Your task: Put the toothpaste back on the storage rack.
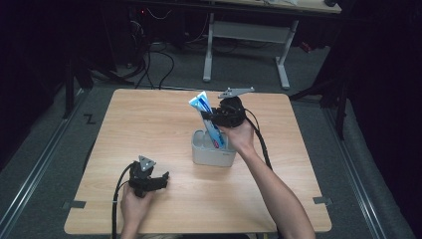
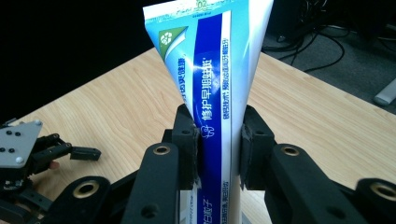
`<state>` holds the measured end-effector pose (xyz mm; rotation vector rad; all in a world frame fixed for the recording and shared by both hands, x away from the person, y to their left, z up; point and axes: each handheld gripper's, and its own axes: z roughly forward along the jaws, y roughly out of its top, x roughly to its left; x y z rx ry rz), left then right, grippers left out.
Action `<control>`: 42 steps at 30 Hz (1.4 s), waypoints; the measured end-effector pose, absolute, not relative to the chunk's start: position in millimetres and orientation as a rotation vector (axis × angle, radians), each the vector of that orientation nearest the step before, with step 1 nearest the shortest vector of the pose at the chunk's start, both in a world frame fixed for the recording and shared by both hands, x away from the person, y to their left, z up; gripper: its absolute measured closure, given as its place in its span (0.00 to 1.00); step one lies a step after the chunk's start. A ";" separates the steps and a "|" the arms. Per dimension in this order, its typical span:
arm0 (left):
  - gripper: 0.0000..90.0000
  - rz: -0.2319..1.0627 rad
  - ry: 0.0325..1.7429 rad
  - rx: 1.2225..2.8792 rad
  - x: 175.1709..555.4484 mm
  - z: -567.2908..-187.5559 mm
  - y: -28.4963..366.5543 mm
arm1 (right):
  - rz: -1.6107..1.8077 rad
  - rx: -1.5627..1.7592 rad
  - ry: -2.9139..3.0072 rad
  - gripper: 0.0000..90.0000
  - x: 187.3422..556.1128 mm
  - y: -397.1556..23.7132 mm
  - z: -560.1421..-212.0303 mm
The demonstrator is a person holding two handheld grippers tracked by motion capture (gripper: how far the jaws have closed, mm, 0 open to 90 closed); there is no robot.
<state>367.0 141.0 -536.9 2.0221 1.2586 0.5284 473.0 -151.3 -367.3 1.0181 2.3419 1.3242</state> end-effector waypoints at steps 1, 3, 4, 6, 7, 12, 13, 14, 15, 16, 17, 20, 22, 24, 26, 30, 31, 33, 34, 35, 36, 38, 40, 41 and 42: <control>0.20 0.528 1.259 2.023 367.0 -536.9 141.0 | 1.319 1.013 2.344 0.80 472.7 -152.1 -367.9; 0.20 0.528 1.259 2.023 367.0 -536.9 141.0 | 1.319 1.015 2.344 0.80 472.4 -153.8 -368.6; 0.20 0.529 1.259 2.023 366.9 -536.9 141.0 | 1.321 1.009 2.342 0.80 472.4 -154.6 -369.1; 0.20 0.529 1.258 2.023 366.8 -536.9 141.1 | 1.325 0.998 2.337 0.80 471.7 -154.7 -369.5; 0.20 0.528 1.258 2.023 366.8 -536.9 141.1 | 1.321 0.993 2.342 0.80 471.3 -154.7 -369.6; 0.20 0.529 1.258 2.023 366.8 -536.9 141.1 | 1.311 0.988 2.348 0.80 470.4 -154.9 -370.6; 0.20 0.529 1.258 2.023 366.8 -536.9 141.1 | 1.307 0.989 2.348 0.80 469.8 -155.9 -370.8; 0.20 0.529 1.258 2.023 366.8 -536.9 141.1 | 1.307 0.989 2.348 0.80 469.8 -155.9 -370.8; 0.20 0.529 1.258 2.023 366.8 -536.9 141.1 | 1.307 0.993 2.349 0.80 469.3 -156.6 -371.0; 0.20 0.529 1.258 2.023 366.8 -536.9 141.1 | 1.309 0.993 2.346 0.80 469.0 -157.1 -371.4; 0.20 0.529 1.258 2.023 366.8 -536.9 141.1 | 1.309 0.994 2.346 0.80 468.6 -158.0 -371.8; 0.20 0.529 1.258 2.023 366.7 -536.9 141.1 | 1.311 1.002 2.345 0.80 468.3 -159.9 -372.9; 0.20 0.527 1.258 2.025 366.7 -536.7 141.2 | 1.312 1.003 2.343 0.80 468.2 -160.9 -373.4; 0.20 0.528 1.258 2.025 366.7 -536.8 141.2 | 1.317 1.006 2.342 0.80 467.7 -161.7 -373.8; 0.20 0.528 1.258 2.024 366.7 -536.8 141.1 | 1.315 0.999 2.342 0.80 467.7 -162.4 -374.2; 0.20 0.528 1.258 2.024 366.7 -536.8 141.1 | 1.310 1.001 2.345 0.80 467.3 -163.5 -374.8; 0.20 0.528 1.258 2.024 366.7 -536.8 141.1 | 1.311 1.003 2.346 0.80 467.1 -163.7 -374.9; 0.20 0.528 1.258 2.024 366.7 -536.8 141.1 | 1.310 1.004 2.348 0.80 466.9 -163.9 -375.2; 0.20 0.528 1.258 2.024 366.7 -536.8 141.1 | 1.308 1.006 2.349 0.80 466.4 -164.2 -375.5; 0.20 0.528 1.258 2.024 366.7 -536.8 141.1 | 1.308 1.006 2.349 0.80 466.4 -164.2 -375.5; 0.20 0.528 1.258 2.024 366.7 -536.8 141.1 | 1.306 1.005 2.350 0.80 466.3 -164.3 -375.7; 0.20 0.528 1.258 2.024 366.7 -536.9 141.2 | 1.304 1.009 2.349 0.80 465.5 -164.9 -376.7; 0.20 0.528 1.258 2.023 366.8 -536.9 141.2 | 1.302 1.006 2.341 0.80 464.7 -166.1 -378.0; 0.20 0.527 1.259 2.022 366.7 -536.8 141.3 | 1.295 1.007 2.335 0.80 464.2 -167.3 -379.6; 0.20 0.526 1.259 2.021 366.8 -536.8 141.3 | 1.295 1.007 2.335 0.80 464.2 -167.3 -379.6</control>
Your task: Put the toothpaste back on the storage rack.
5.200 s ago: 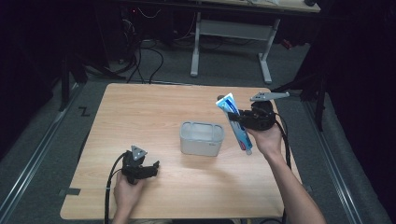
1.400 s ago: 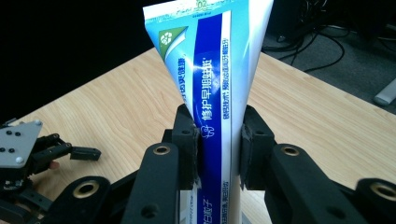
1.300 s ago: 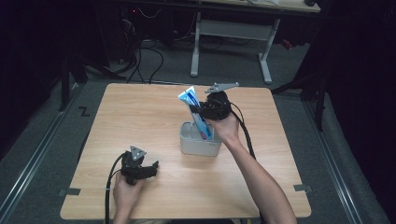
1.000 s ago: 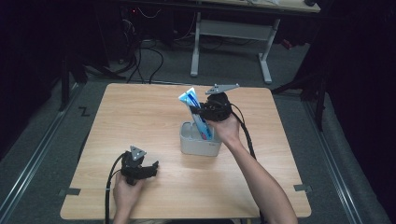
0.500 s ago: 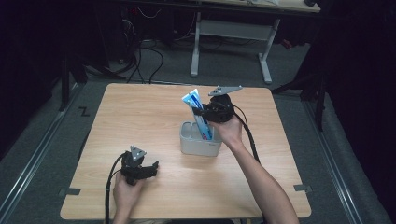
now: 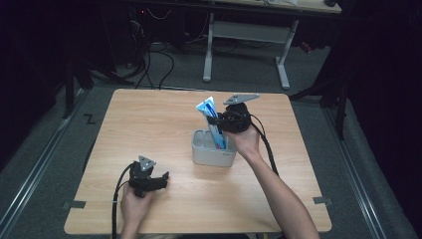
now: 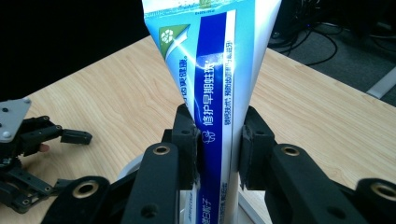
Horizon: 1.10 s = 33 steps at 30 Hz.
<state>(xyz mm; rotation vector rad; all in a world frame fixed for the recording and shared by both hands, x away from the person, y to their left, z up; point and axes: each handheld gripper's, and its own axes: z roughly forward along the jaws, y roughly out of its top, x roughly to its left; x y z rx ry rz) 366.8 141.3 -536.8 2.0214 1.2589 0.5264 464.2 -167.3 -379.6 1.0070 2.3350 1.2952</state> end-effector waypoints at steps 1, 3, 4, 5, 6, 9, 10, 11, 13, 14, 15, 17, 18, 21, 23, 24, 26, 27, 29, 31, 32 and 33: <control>0.20 0.526 1.259 2.021 366.8 -536.8 141.4 | 1.293 1.007 2.336 0.80 464.4 -168.0 -381.0; 0.20 0.527 1.259 2.022 366.8 -536.9 141.3 | 1.289 1.010 2.339 0.80 464.4 -168.4 -381.5; 0.20 0.527 1.258 2.022 366.8 -536.8 141.3 | 1.288 1.012 2.340 0.80 464.0 -168.4 -382.2; 0.20 0.527 1.259 2.022 366.8 -536.8 141.3 | 1.288 1.008 2.340 0.80 463.8 -168.5 -382.7; 0.20 0.527 1.259 2.022 366.8 -536.8 141.3 | 1.288 1.006 2.342 0.80 463.4 -168.6 -383.0; 0.20 0.527 1.258 2.022 366.8 -536.8 141.2 | 1.290 1.015 2.344 0.80 462.6 -169.0 -383.8; 0.20 0.527 1.259 2.022 366.7 -536.8 141.3 | 1.290 1.015 2.343 0.80 462.7 -169.5 -384.3; 0.20 0.527 1.258 2.022 366.7 -536.8 141.3 | 1.287 1.018 2.343 0.80 462.3 -169.8 -384.6; 0.20 0.527 1.258 2.023 366.7 -536.8 141.2 | 1.284 1.021 2.345 0.80 462.0 -170.3 -385.2; 0.20 0.527 1.258 2.023 366.7 -536.8 141.2 | 1.283 1.020 2.346 0.80 461.4 -170.7 -385.4; 0.20 0.527 1.258 2.023 366.7 -536.8 141.2 | 1.283 1.020 2.346 0.80 461.4 -170.7 -385.4; 0.20 0.527 1.258 2.023 366.7 -536.8 141.2 | 1.283 1.018 2.348 0.80 460.9 -171.0 -385.2; 0.20 0.528 1.258 2.023 366.7 -536.8 141.2 | 1.284 1.017 2.350 0.80 460.7 -171.1 -385.2; 0.20 0.528 1.258 2.023 366.7 -536.8 141.2 | 1.272 1.019 2.359 0.80 460.2 -171.5 -385.9; 0.20 0.528 1.258 2.024 366.7 -536.8 141.2 | 1.267 1.016 2.360 0.80 460.4 -172.0 -386.9; 0.20 0.528 1.258 2.023 366.7 -536.8 141.2 | 1.266 1.020 2.361 0.80 460.2 -172.2 -387.1; 0.20 0.528 1.258 2.023 366.7 -536.8 141.2 | 1.260 1.026 2.364 0.80 459.7 -172.7 -387.8; 0.20 0.528 1.258 2.023 366.7 -536.8 141.2 | 1.258 1.023 2.364 0.80 459.6 -173.3 -388.2; 0.20 0.528 1.258 2.023 366.7 -536.8 141.2 | 1.254 1.023 2.365 0.80 459.3 -173.7 -388.4; 0.20 0.527 1.258 2.023 366.7 -536.8 141.2 | 1.256 1.022 2.365 0.80 458.8 -174.2 -389.3; 0.20 0.527 1.258 2.023 366.7 -536.8 141.2 | 1.255 1.023 2.366 0.80 458.6 -174.5 -390.1; 0.20 0.528 1.258 2.023 366.7 -536.8 141.2 | 1.250 1.028 2.372 0.80 458.4 -174.7 -391.2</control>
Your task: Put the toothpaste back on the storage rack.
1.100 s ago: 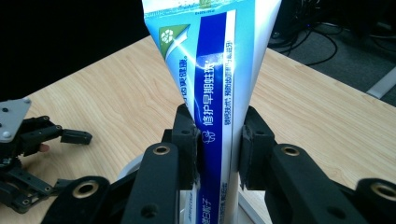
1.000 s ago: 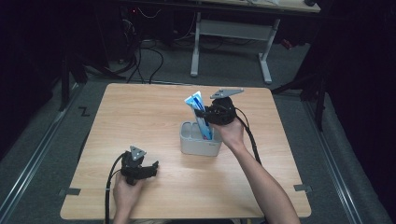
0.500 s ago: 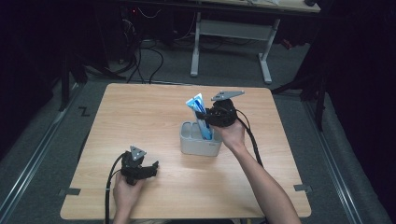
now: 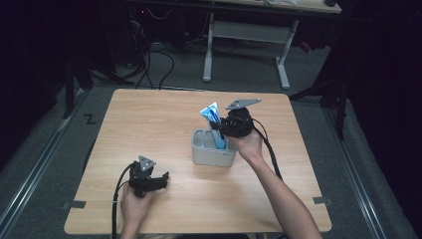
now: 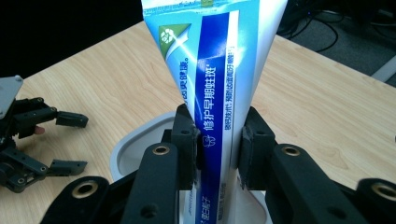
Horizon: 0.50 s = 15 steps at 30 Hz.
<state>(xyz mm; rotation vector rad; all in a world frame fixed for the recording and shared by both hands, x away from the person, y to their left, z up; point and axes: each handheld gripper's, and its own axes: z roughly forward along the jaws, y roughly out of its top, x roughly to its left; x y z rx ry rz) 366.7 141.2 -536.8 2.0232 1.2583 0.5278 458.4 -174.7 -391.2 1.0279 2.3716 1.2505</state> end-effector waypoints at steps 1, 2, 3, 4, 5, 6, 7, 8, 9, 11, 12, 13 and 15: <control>0.20 0.527 1.258 2.024 366.8 -536.8 141.2 | 1.256 1.030 2.370 0.80 458.4 -175.3 -391.7; 0.20 0.528 1.258 2.023 366.7 -536.8 141.2 | 1.259 1.031 2.369 0.80 458.3 -175.8 -391.7; 0.20 0.528 1.258 2.023 366.7 -536.8 141.2 | 1.258 1.030 2.369 0.80 458.0 -176.0 -391.6; 0.20 0.528 1.258 2.023 366.8 -536.9 141.2 | 1.258 1.028 2.370 0.80 457.7 -176.1 -391.4; 0.20 0.528 1.258 2.023 366.7 -536.9 141.2 | 1.256 1.029 2.371 0.80 457.1 -176.0 -391.1; 0.20 0.528 1.258 2.023 366.8 -536.9 141.1 | 1.250 1.021 2.373 0.80 456.4 -176.0 -390.7; 0.20 0.528 1.258 2.023 366.7 -536.8 141.2 | 1.250 1.021 2.373 0.80 456.4 -176.0 -390.7; 0.20 0.528 1.258 2.023 366.8 -536.8 141.2 | 1.249 1.013 2.373 0.80 456.1 -176.0 -390.6; 0.20 0.527 1.258 2.023 366.7 -536.8 141.2 | 1.249 1.014 2.371 0.80 455.3 -175.6 -390.3; 0.20 0.528 1.258 2.023 366.7 -536.8 141.2 | 1.245 1.004 2.372 0.80 454.3 -175.2 -389.9; 0.20 0.528 1.258 2.023 366.7 -536.8 141.2 | 1.245 1.006 2.372 0.80 453.7 -174.8 -389.9; 0.20 0.528 1.258 2.023 366.7 -536.8 141.2 | 1.245 1.000 2.371 0.80 453.4 -174.4 -390.0; 0.20 0.528 1.258 2.024 366.7 -536.8 141.2 | 1.246 0.998 2.370 0.80 453.2 -174.4 -390.0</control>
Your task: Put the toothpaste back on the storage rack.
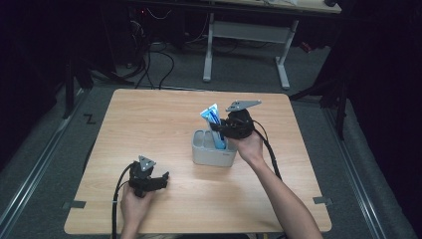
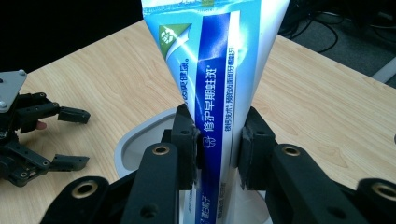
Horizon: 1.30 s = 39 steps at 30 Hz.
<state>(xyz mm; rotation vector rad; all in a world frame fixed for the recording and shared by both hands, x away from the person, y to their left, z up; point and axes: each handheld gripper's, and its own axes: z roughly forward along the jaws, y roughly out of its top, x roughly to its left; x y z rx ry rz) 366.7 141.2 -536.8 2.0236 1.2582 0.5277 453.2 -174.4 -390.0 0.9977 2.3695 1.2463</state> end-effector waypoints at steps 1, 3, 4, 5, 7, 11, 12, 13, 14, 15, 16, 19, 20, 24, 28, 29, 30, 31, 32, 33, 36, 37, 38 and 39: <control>0.20 0.528 1.258 2.023 366.7 -536.8 141.2 | 1.253 1.003 2.368 0.80 452.5 -174.4 -390.0; 0.20 0.528 1.258 2.023 366.7 -536.8 141.1 | 1.258 0.991 2.364 0.80 451.4 -174.4 -389.9; 0.20 0.528 1.258 2.023 366.7 -536.8 141.1 | 1.258 0.990 2.363 0.80 450.6 -174.1 -389.8; 0.20 0.528 1.258 2.024 366.7 -536.8 141.2 | 1.256 0.987 2.362 0.80 450.0 -173.8 -389.6; 0.20 0.528 1.258 2.024 366.7 -536.8 141.2 | 1.246 0.976 2.365 0.80 449.3 -173.9 -389.5; 0.20 0.528 1.258 2.023 366.7 -536.8 141.1 | 1.259 0.988 2.362 0.80 449.1 -175.8 -390.3; 0.20 0.528 1.258 2.023 366.7 -536.8 141.1 | 1.259 0.988 2.362 0.80 449.1 -175.8 -390.3; 0.20 0.528 1.258 2.023 366.7 -536.8 141.1 | 1.259 0.990 2.362 0.80 448.9 -175.8 -390.3; 0.20 0.528 1.258 2.023 366.7 -536.8 141.1 | 1.252 0.975 2.360 0.80 448.0 -175.4 -389.7; 0.20 0.528 1.258 2.023 366.7 -536.9 141.2 | 1.252 0.975 2.360 0.80 448.0 -175.4 -389.7; 0.20 0.528 1.258 2.023 366.7 -536.9 141.2 | 1.251 0.974 2.359 0.80 446.9 -175.1 -389.1; 0.20 0.528 1.258 2.023 366.8 -536.9 141.2 | 1.265 0.961 2.347 0.80 445.0 -175.7 -386.3; 0.20 0.528 1.258 2.023 366.7 -536.9 141.1 | 1.269 0.964 2.345 0.79 444.7 -175.9 -385.7; 0.20 0.528 1.258 2.023 366.6 -536.9 141.2 | 1.251 0.970 2.356 0.79 445.9 -175.3 -388.5; 0.20 0.528 1.258 2.024 366.6 -536.8 141.2 | 1.244 0.967 2.365 0.79 446.1 -174.1 -390.3; 0.20 0.528 1.258 2.024 366.6 -536.8 141.2 | 1.241 0.967 2.367 0.79 446.1 -173.9 -390.5; 0.20 0.528 1.259 2.023 366.6 -536.8 141.2 | 1.234 0.966 2.372 0.79 446.4 -173.7 -391.1; 0.20 0.528 1.258 2.023 366.6 -536.8 141.2 | 1.224 0.969 2.378 0.79 446.7 -173.3 -392.9; 0.20 0.528 1.258 2.023 366.6 -536.8 141.2 | 1.222 0.969 2.379 0.79 447.0 -173.2 -393.8; 0.20 0.528 1.258 2.023 366.6 -536.8 141.2 | 1.218 0.970 2.383 0.79 447.0 -172.9 -394.9; 0.20 0.528 1.258 2.023 366.6 -536.8 141.2 | 1.211 0.968 2.390 0.79 446.8 -171.8 -398.1; 0.20 0.528 1.258 2.023 366.6 -536.8 141.2 | 1.209 0.969 2.393 0.79 446.8 -171.5 -399.2; 0.20 0.528 1.258 2.023 366.6 -536.8 141.2 | 1.209 0.969 2.393 0.79 446.8 -171.5 -399.2; 0.20 0.528 1.258 2.024 366.6 -536.8 141.2 | 1.204 0.976 2.399 0.79 446.9 -171.7 -401.7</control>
